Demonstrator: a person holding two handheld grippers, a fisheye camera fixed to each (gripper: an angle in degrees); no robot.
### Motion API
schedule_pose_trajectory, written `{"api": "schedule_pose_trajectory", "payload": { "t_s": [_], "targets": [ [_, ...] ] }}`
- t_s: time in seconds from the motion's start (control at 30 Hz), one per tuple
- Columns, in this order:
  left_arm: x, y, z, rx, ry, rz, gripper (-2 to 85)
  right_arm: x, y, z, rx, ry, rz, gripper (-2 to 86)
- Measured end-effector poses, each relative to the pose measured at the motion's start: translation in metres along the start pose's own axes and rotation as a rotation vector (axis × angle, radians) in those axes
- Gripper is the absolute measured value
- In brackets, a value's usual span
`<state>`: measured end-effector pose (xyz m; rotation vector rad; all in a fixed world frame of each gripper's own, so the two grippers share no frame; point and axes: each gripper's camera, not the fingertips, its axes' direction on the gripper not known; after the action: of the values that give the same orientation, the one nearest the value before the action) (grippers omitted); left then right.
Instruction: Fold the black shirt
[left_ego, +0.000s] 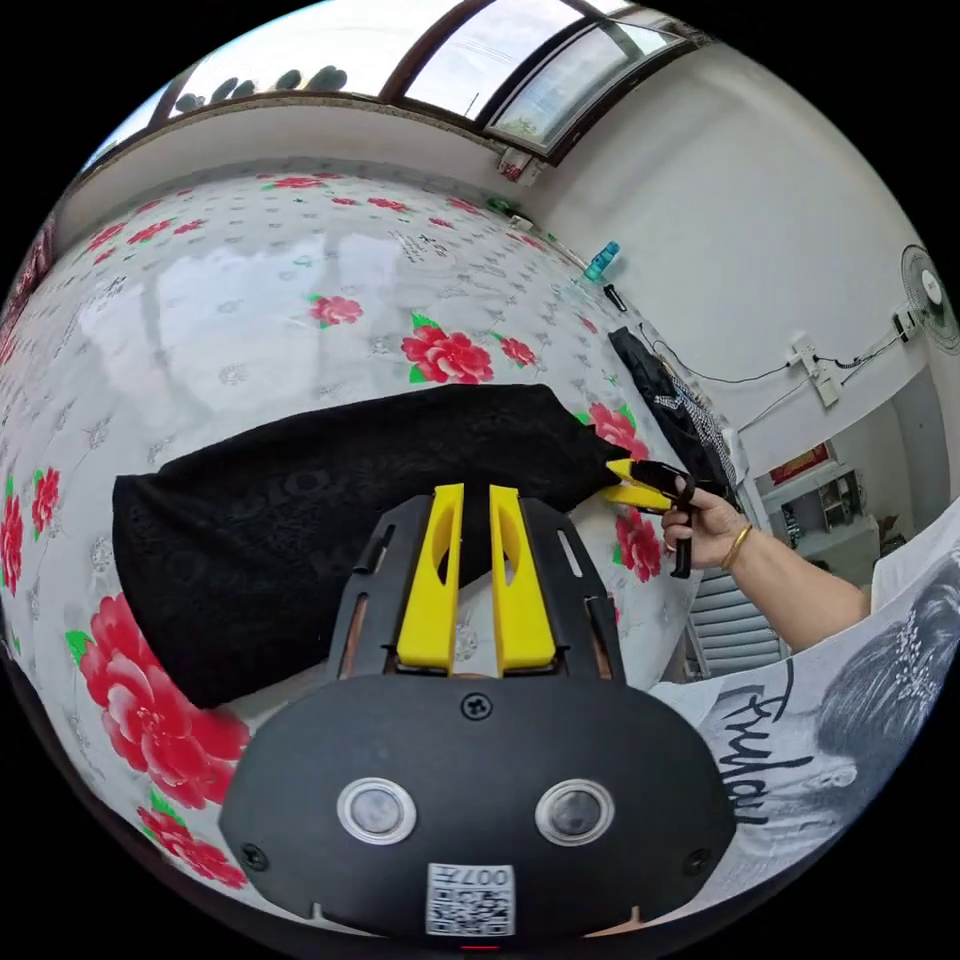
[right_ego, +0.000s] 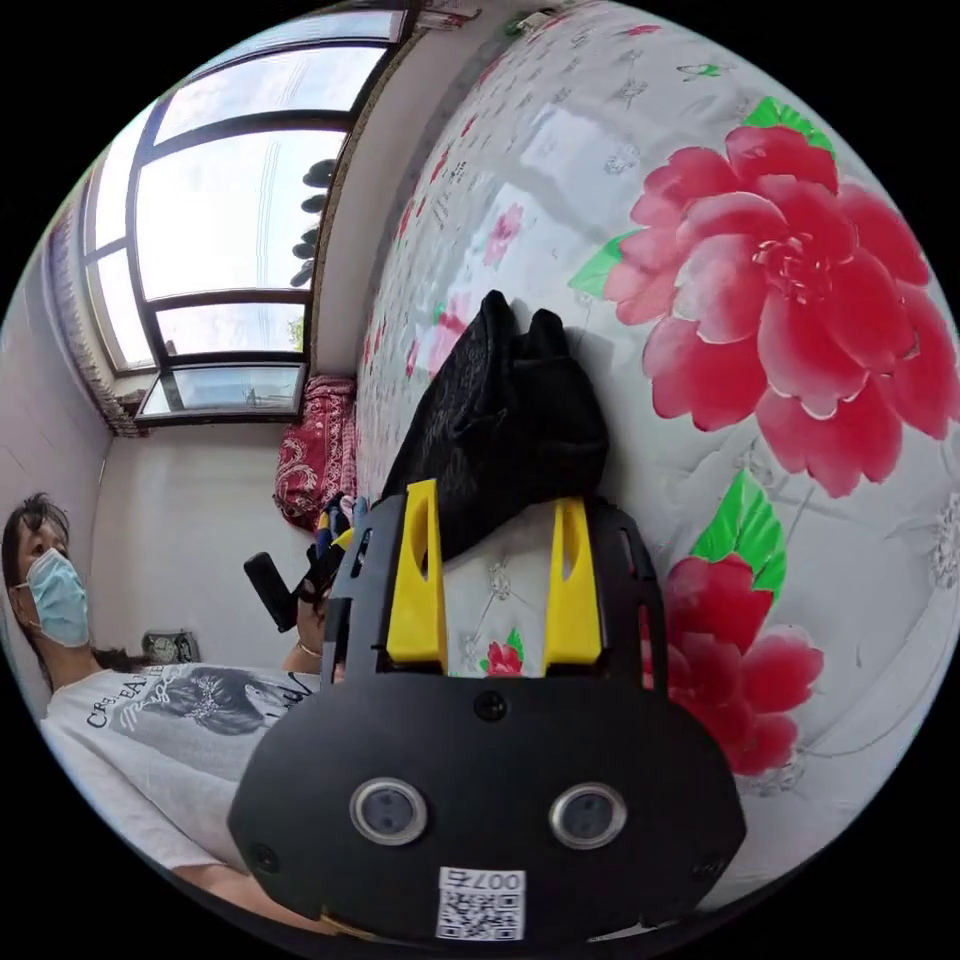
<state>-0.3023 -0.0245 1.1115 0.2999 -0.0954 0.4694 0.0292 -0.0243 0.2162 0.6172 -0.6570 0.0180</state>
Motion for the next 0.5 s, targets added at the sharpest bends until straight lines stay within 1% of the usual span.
{"api": "schedule_pose_trajectory", "payload": {
  "t_s": [0.07, 0.17, 0.23, 0.3, 0.33, 0.4, 0.43, 0.5],
  "targets": [
    [0.009, 0.001, 0.018, -0.039, -0.064, 0.041, 3.1, 0.007, -0.003, 0.006, 0.048, -0.022, 0.051, 8.7],
    [0.008, 0.008, 0.048, -0.137, -0.136, 0.034, 2.5, 0.008, -0.002, 0.004, 0.114, -0.022, 0.139, 7.2],
    [0.003, 0.016, 0.06, -0.189, -0.159, 0.012, 1.7, -0.017, -0.002, 0.001, 0.135, 0.017, 0.07, 6.6],
    [-0.001, 0.027, 0.055, -0.131, -0.133, -0.005, 0.9, -0.077, -0.011, 0.006, 0.079, 0.155, -0.107, 6.1],
    [-0.002, 0.029, 0.054, -0.121, -0.128, -0.008, 0.7, -0.094, -0.014, 0.009, 0.061, 0.184, -0.155, 6.0],
    [-0.005, 0.033, 0.048, -0.109, -0.116, -0.019, 0.2, -0.169, -0.025, 0.027, 0.001, 0.282, -0.357, 5.9],
    [-0.006, 0.033, 0.045, -0.105, -0.113, -0.025, 0.1, -0.188, -0.026, 0.034, -0.01, 0.297, -0.412, 5.9],
    [-0.009, 0.039, 0.022, -0.053, -0.073, -0.046, -0.2, -0.267, -0.021, 0.073, -0.063, 0.335, -0.658, 6.3]
  ]
}}
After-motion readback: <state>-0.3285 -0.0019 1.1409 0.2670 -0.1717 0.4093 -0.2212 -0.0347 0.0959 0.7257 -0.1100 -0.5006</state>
